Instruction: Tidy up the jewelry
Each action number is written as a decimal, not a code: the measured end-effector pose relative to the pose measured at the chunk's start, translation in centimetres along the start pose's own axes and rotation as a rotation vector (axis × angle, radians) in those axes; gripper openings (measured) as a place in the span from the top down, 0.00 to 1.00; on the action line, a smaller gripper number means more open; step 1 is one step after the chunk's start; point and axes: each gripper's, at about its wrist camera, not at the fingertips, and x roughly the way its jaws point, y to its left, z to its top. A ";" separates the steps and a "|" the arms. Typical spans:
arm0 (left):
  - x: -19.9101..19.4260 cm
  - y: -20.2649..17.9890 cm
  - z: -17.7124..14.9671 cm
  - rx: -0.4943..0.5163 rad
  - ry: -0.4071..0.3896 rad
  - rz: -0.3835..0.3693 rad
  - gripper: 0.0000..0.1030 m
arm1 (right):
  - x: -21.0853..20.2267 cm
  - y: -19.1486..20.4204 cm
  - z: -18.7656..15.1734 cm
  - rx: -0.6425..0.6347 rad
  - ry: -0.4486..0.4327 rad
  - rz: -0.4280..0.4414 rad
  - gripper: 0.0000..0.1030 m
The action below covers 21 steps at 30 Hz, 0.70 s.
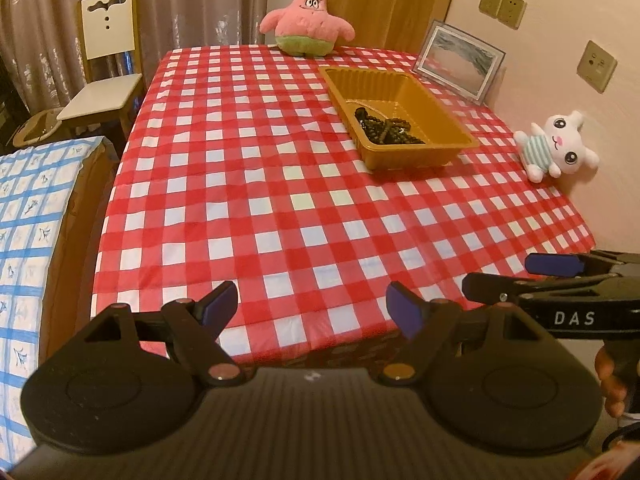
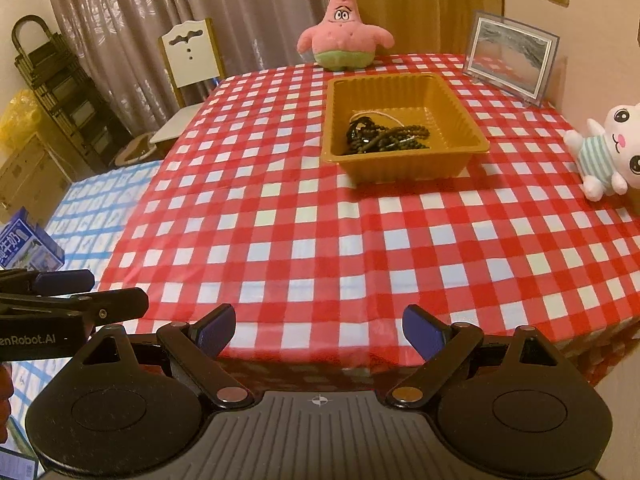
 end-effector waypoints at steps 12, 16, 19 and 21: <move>-0.8 0.4 -0.3 0.007 -0.014 0.000 0.22 | -0.7 0.9 -0.5 -0.002 -0.018 -0.007 0.13; -0.9 0.5 -0.3 0.009 -0.013 0.001 0.22 | -0.8 0.9 -0.5 -0.003 -0.018 -0.007 0.13; -0.9 0.6 -0.3 0.008 -0.013 0.002 0.22 | -0.8 1.0 -0.5 -0.004 -0.019 -0.006 0.13; -0.9 0.7 -0.3 0.005 -0.013 0.004 0.22 | -0.9 1.1 -0.4 -0.006 -0.021 -0.005 0.13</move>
